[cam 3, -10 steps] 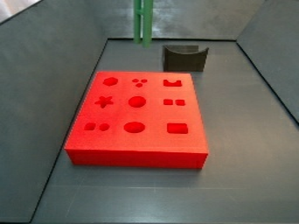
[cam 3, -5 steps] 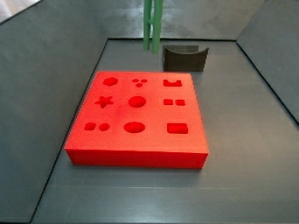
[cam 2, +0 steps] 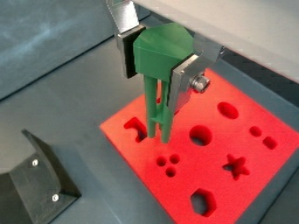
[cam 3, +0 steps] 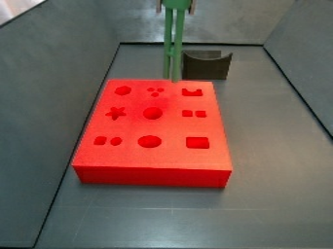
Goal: Pick up the 3 prong object. Move up. Move to above the board. Insert the 3 prong object.
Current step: Insert the 3 prong object.
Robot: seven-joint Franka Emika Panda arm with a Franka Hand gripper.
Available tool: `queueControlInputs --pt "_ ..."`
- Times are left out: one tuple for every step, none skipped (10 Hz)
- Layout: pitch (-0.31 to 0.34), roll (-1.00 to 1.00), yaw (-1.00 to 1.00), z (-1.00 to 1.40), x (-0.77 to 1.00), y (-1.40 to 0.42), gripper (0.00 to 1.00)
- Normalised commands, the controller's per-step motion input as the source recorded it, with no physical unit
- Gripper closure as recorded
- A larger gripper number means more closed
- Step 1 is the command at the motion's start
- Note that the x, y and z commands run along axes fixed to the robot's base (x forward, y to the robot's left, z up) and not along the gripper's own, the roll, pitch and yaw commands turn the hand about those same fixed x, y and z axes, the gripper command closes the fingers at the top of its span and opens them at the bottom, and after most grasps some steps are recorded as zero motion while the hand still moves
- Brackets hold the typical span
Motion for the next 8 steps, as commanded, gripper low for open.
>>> queueControlInputs --pt "0.0 0.02 0.03 -0.2 0.06 0.15 1.0" --pt "0.0 0.0 0.0 -0.11 0.0 0.03 1.0" --pt "0.0 0.01 -0.07 -0.11 -0.01 0.0 1.0" --pt "0.0 0.02 -0.17 -0.12 -0.13 0.01 1.0" --pt "0.0 0.0 -0.21 -0.09 -0.14 0.03 1.0" --pt "0.0 0.0 -0.17 -0.05 -0.06 0.02 1.0" --pt "-0.003 0.0 -0.17 -0.08 -0.08 0.02 1.0" --pt "-0.004 0.01 -0.21 -0.11 -0.08 0.0 1.0"
